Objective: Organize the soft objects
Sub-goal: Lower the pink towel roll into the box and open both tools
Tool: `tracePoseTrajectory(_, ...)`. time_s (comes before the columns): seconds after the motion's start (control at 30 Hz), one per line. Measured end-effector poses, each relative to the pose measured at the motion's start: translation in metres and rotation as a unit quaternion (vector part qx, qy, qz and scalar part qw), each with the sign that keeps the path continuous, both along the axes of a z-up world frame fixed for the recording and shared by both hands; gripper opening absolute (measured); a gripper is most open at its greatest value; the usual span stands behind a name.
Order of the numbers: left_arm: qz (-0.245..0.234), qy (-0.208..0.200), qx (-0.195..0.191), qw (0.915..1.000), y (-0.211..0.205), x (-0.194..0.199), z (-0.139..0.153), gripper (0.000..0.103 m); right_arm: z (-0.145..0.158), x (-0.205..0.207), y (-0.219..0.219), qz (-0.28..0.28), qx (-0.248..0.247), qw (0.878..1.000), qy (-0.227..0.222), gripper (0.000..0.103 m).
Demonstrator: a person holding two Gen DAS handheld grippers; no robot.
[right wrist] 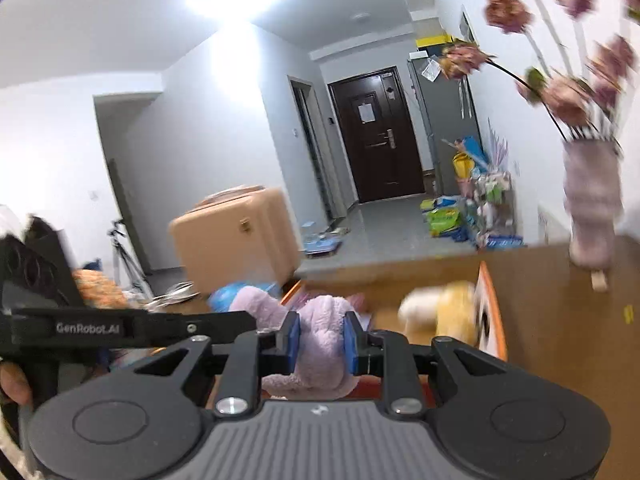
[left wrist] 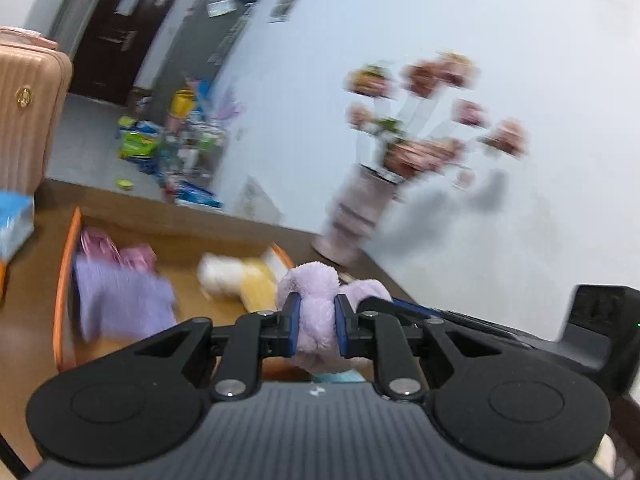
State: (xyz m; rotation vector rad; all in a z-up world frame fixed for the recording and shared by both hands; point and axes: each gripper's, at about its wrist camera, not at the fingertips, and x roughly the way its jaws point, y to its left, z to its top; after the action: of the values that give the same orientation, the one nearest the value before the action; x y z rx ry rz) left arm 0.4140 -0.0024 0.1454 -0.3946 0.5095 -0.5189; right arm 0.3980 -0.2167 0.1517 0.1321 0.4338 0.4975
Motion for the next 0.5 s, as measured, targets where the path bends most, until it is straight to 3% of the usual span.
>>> tracePoseTrajectory(0.17,0.053,0.084,0.009,0.9950,-0.002,0.134,-0.031,0.018,-0.022,0.146,0.030,-0.012,-0.022,0.997,0.076,0.022)
tracePoseTrajectory(0.27,0.090,0.146,-0.020,0.9850,0.007,0.192,-0.071,0.017,-0.057,0.220,0.044,-0.023,-0.015,0.989,0.143,0.019)
tracePoseTrajectory(0.33,0.109,0.181,-0.019,0.9771,0.011,0.216,-0.094,0.017,-0.084,0.258,0.049,-0.022,-0.007,0.981,0.191,0.019)
tracePoseTrajectory(0.4,0.124,0.199,0.010,0.9721,0.013,0.228,-0.110,0.017,-0.105,0.277,0.055,-0.015,-0.010,0.975,0.222,0.019)
tracePoseTrajectory(0.5,0.119,0.213,0.038,0.9689,0.015,0.237,-0.123,0.018,-0.123,0.282,0.070,-0.014,-0.056,0.976,0.210,0.021)
